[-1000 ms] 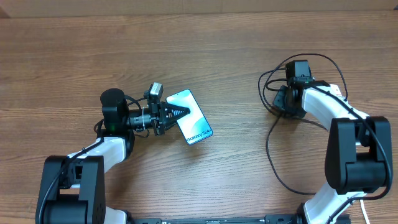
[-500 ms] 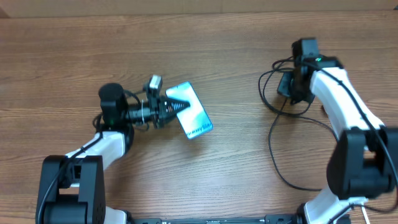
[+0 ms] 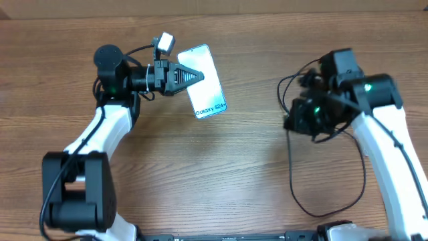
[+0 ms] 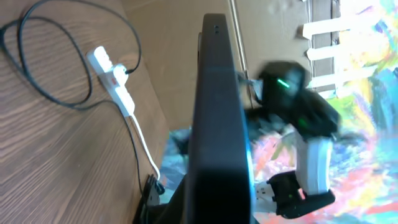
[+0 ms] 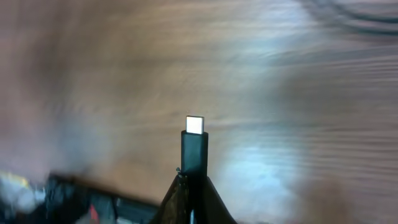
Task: Plug charger to phone and switch on socket
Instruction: 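Carry the USB-C connector with the right gripper to the phone's bottom port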
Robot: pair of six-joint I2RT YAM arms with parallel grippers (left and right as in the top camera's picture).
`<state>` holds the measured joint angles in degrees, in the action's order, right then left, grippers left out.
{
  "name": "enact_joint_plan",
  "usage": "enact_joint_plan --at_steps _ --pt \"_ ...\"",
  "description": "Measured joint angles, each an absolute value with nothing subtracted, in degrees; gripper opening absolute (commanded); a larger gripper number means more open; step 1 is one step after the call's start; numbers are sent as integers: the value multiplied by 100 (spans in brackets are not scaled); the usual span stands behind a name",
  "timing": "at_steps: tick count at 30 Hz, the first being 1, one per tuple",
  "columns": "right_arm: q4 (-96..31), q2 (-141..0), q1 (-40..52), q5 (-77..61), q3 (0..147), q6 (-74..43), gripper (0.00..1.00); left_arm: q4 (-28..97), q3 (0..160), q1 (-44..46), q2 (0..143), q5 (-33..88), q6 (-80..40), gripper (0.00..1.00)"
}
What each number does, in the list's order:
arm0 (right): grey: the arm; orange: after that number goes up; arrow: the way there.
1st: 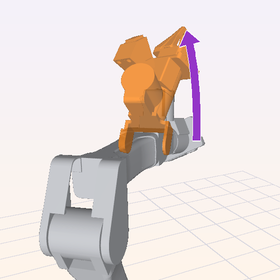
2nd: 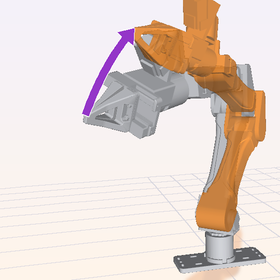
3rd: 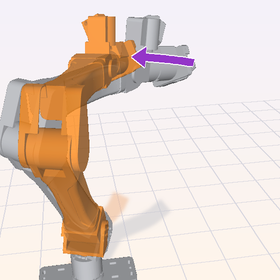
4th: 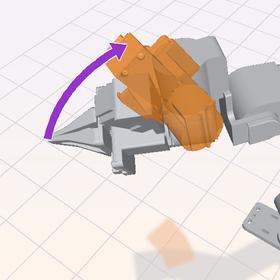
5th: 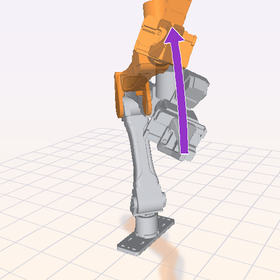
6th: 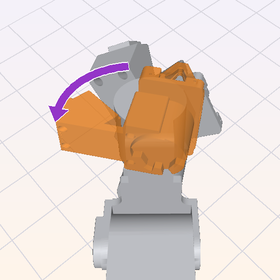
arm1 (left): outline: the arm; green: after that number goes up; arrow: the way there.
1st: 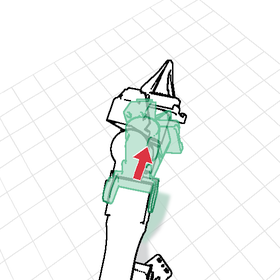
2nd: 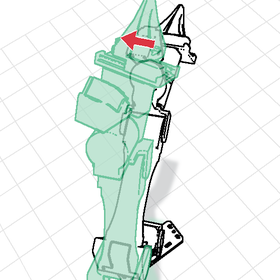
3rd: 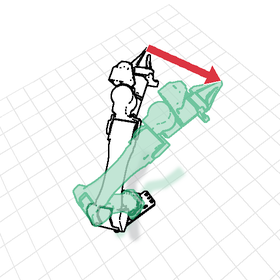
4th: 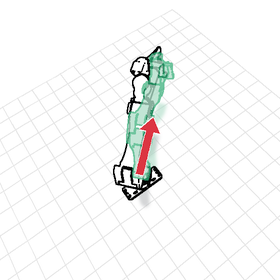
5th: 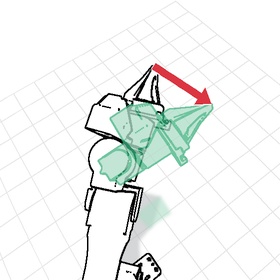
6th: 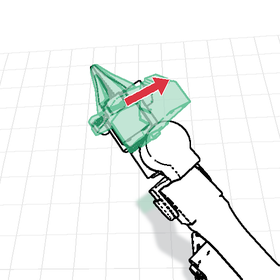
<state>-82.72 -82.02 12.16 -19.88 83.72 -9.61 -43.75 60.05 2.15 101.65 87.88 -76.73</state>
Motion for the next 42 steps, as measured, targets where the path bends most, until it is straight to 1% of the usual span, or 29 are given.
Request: enact_joint_plan --at_steps 4,9,13,17,25,34,42 --pt "-8060 -7568 2062 -2095 8211 -963 4 -4342 6005 215 10733 8864 -7767 4" --pt "-7303 -6941 3015 -2018 7491 -1496 4 -4324 6005 215 11233 8886 -7985 4" --pt "-6353 -6982 3553 -1861 6938 -1772 4 -4447 6005 217 11253 8901 -8114 4" --pt "-5752 -7144 3881 -1610 6674 -1892 4 -4466 6005 228 11253 8899 -8263 4" --pt "-5019 -7784 4025 -1433 6619 -1992 4 -4829 6005 333 11253 8899 -8390 4" --pt "-4587 -7800 4027 -1411 6619 -1997 4 -4842 6005 379 11253 8897 -8383 4" --pt "-4456 -7800 4027 -1339 6619 -1990 4 -4845 6005 379 11253 8899 -8370 4"
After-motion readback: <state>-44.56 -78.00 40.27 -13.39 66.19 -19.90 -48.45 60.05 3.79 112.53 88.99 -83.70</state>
